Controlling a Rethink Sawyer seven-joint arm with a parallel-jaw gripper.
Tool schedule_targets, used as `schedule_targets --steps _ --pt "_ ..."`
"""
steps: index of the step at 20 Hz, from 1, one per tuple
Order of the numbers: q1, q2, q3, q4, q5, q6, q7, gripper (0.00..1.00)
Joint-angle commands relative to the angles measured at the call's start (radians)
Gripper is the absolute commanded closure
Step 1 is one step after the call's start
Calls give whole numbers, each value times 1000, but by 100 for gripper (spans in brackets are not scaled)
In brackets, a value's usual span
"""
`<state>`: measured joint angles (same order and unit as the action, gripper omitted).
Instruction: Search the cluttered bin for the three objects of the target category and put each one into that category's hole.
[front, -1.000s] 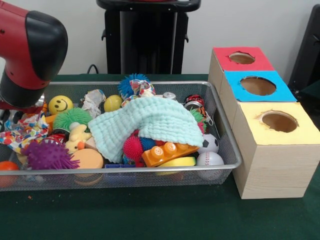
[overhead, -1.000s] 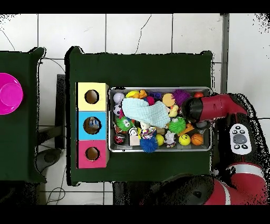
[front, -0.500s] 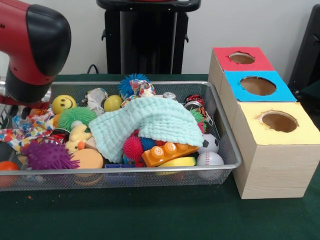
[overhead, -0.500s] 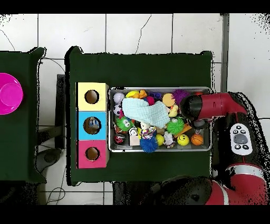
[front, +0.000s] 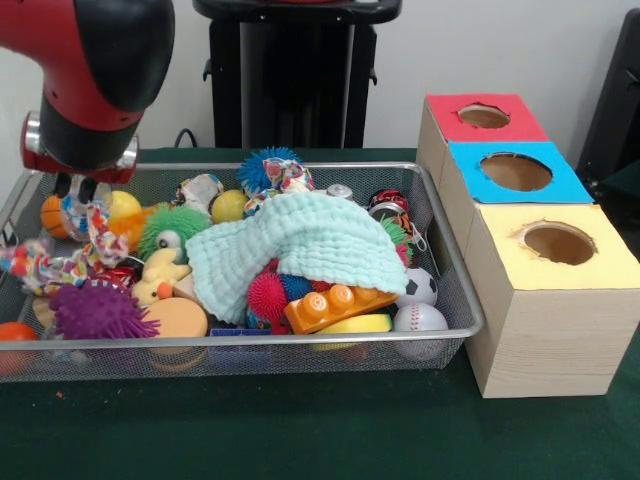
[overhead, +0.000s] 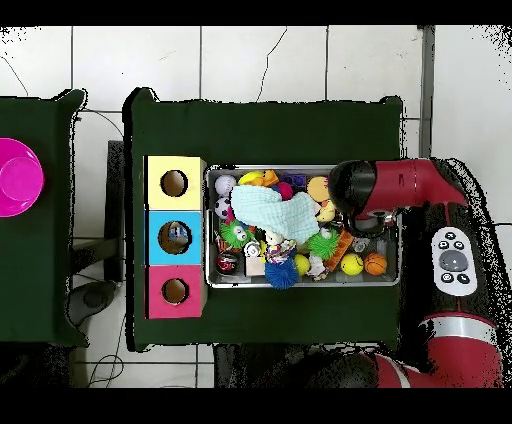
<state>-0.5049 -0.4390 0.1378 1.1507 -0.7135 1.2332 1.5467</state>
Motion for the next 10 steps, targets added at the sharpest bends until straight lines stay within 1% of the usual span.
schedule_targets --steps 1,5,10 --pt "35 -30 90 115 94 131 -146 100" --pt "52 -53 88 128 141 180 -127 100" --pt "80 -98 82 165 233 241 -72 100"
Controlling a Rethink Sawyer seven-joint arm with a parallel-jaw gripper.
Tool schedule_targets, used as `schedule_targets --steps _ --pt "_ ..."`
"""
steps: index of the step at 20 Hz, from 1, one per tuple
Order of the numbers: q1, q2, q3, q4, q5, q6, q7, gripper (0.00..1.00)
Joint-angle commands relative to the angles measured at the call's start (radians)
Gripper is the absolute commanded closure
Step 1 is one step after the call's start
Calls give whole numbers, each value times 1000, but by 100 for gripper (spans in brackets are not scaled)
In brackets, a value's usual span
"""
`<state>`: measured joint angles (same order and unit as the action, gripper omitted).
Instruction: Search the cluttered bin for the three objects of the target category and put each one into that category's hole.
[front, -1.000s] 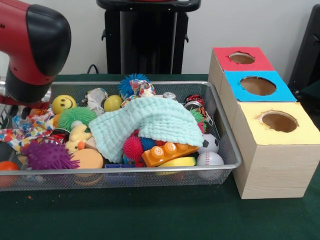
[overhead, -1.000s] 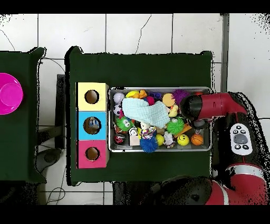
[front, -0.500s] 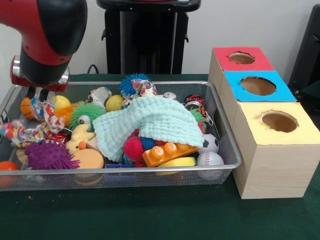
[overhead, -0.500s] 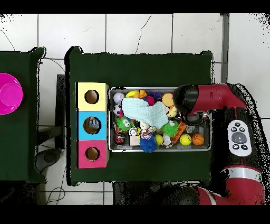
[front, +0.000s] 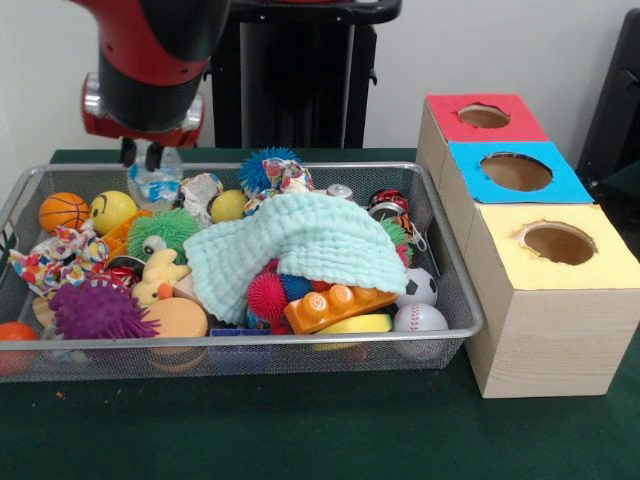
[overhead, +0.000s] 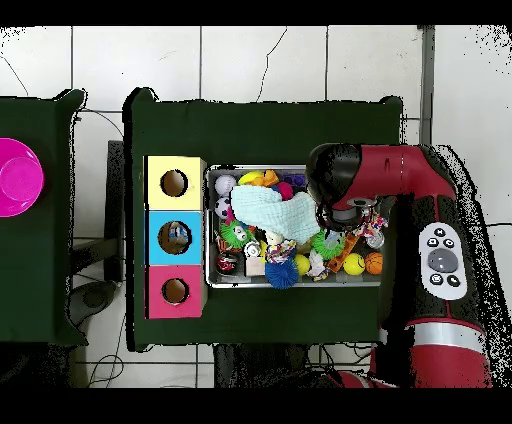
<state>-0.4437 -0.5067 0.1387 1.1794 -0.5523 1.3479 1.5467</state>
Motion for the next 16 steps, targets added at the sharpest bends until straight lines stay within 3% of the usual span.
schedule_targets --steps 1,9,16 --pt "26 -43 77 153 93 132 -57 100" --pt "94 -52 67 184 254 102 122 100" --pt "185 -46 33 183 349 62 234 100"
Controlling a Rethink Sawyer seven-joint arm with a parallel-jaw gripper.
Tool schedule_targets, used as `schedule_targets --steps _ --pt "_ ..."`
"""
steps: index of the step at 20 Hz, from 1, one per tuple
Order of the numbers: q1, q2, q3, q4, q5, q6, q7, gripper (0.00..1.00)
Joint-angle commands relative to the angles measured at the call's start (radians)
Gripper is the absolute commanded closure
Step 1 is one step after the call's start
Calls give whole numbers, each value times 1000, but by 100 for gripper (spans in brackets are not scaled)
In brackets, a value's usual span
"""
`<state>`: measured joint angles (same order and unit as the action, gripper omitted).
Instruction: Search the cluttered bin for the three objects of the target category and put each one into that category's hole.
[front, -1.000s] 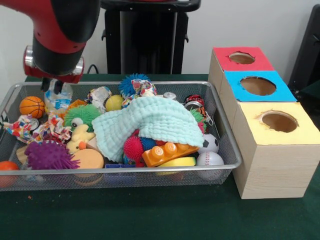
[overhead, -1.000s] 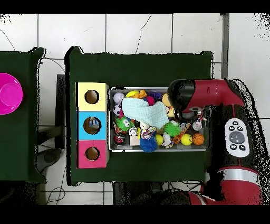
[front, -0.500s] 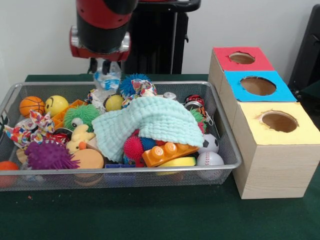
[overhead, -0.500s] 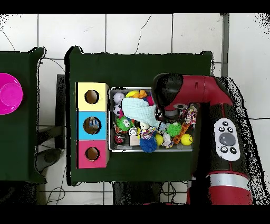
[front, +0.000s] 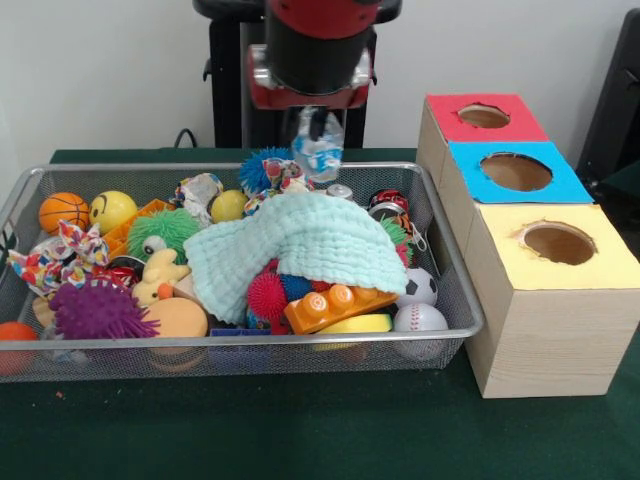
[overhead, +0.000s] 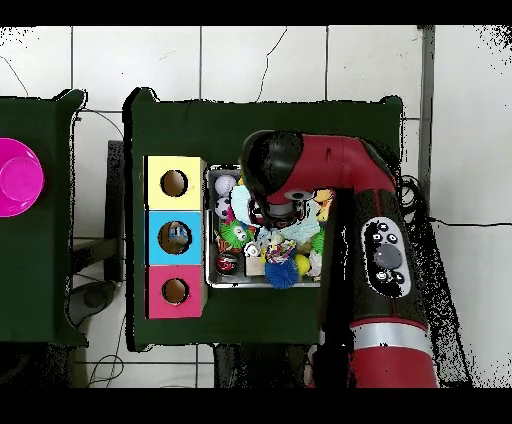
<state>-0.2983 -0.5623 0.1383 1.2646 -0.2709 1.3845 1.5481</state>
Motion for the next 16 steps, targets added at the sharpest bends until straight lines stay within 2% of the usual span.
schedule_targets --steps 1,11,16 --pt "54 9 28 97 82 26 248 100" --pt "183 -2 -20 55 236 62 399 100" --pt "238 26 -36 38 301 25 477 100"
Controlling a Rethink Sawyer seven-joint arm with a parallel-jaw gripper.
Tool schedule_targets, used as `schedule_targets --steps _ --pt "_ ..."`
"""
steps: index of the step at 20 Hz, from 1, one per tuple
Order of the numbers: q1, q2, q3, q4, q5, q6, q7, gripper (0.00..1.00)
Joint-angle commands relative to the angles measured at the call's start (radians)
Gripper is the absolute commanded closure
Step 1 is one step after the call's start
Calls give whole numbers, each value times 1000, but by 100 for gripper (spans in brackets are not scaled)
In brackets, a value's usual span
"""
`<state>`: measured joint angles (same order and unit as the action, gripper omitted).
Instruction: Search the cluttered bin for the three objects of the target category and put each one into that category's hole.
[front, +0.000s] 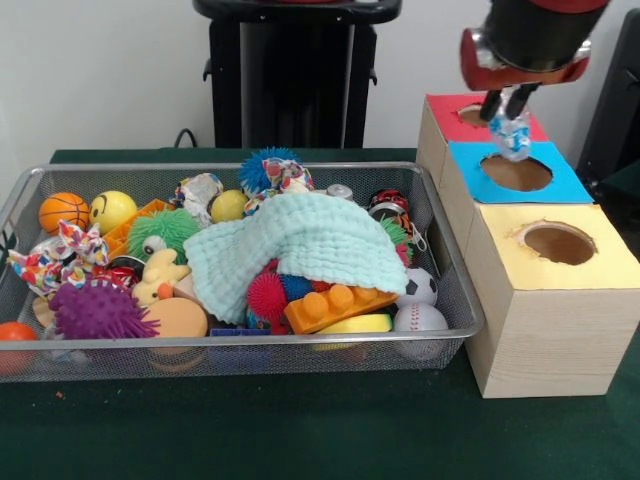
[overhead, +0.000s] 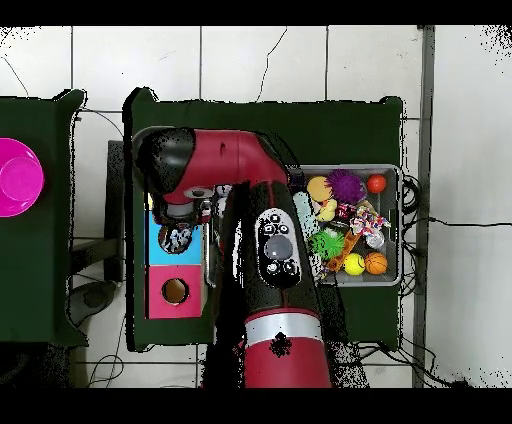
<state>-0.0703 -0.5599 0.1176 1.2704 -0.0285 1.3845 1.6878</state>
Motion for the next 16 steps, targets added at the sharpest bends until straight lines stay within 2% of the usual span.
schedule_targets --steps 1,12,16 --pt "20 23 -19 53 70 -8 348 100" --pt "77 69 -46 176 89 -178 375 100" --pt "89 95 -51 187 81 -247 379 100"
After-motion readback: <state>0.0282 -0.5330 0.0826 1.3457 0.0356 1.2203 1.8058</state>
